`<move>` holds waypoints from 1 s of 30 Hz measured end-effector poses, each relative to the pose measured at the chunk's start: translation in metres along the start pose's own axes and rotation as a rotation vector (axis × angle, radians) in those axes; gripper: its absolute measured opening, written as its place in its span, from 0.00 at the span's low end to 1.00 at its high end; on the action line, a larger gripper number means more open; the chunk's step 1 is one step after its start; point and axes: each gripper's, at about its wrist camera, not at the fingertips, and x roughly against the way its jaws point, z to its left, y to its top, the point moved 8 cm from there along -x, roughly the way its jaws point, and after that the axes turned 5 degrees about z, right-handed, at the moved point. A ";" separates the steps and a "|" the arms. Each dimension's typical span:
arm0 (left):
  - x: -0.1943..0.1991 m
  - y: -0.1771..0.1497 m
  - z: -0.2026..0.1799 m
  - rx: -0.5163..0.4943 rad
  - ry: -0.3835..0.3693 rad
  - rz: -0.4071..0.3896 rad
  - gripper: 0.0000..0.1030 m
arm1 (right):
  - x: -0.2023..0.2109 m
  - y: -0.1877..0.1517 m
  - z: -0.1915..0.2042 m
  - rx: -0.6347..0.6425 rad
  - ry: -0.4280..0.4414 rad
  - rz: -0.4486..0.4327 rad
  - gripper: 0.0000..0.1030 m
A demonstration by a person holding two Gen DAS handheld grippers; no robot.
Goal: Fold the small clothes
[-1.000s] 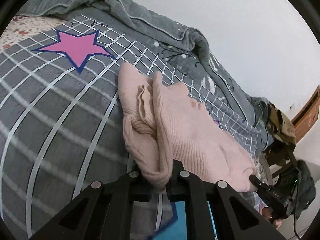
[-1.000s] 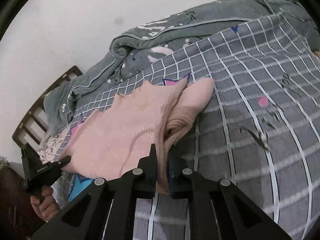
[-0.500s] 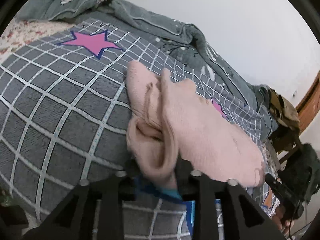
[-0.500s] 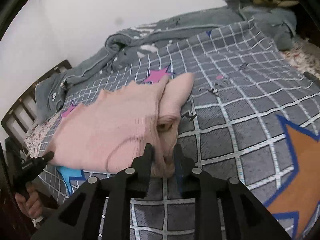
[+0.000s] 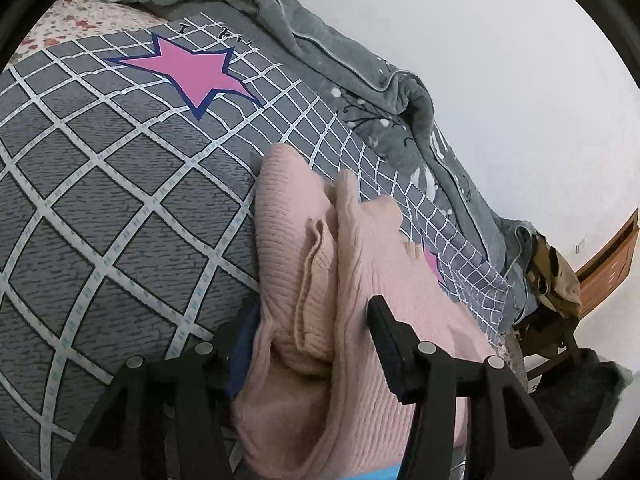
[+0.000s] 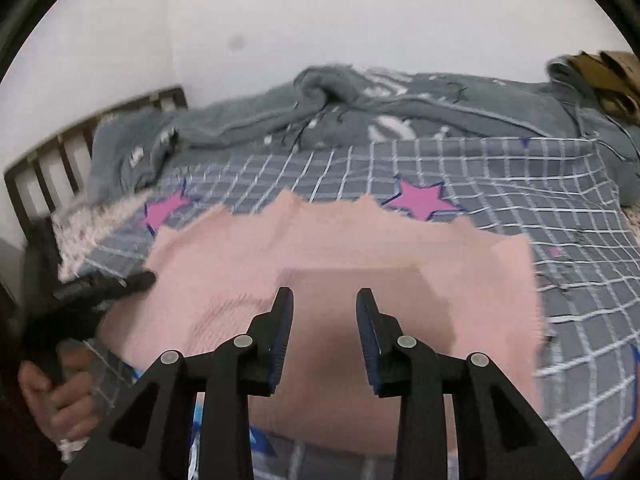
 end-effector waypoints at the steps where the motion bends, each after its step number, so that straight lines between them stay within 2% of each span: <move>1: 0.000 0.000 0.000 -0.004 0.003 0.002 0.48 | -0.007 -0.001 0.001 -0.001 0.000 0.010 0.31; 5: -0.001 0.000 -0.001 -0.032 0.010 0.013 0.47 | -0.032 -0.004 0.001 -0.006 -0.102 0.026 0.31; 13: -0.005 0.001 -0.005 -0.070 0.055 0.006 0.47 | -0.055 0.011 0.001 -0.007 -0.184 0.028 0.32; 18: -0.006 -0.002 -0.008 -0.099 0.102 -0.010 0.47 | -0.048 0.005 0.003 0.002 -0.164 0.035 0.32; 30: -0.005 -0.003 -0.010 -0.110 0.141 -0.031 0.47 | -0.009 -0.022 0.006 0.055 -0.073 0.036 0.32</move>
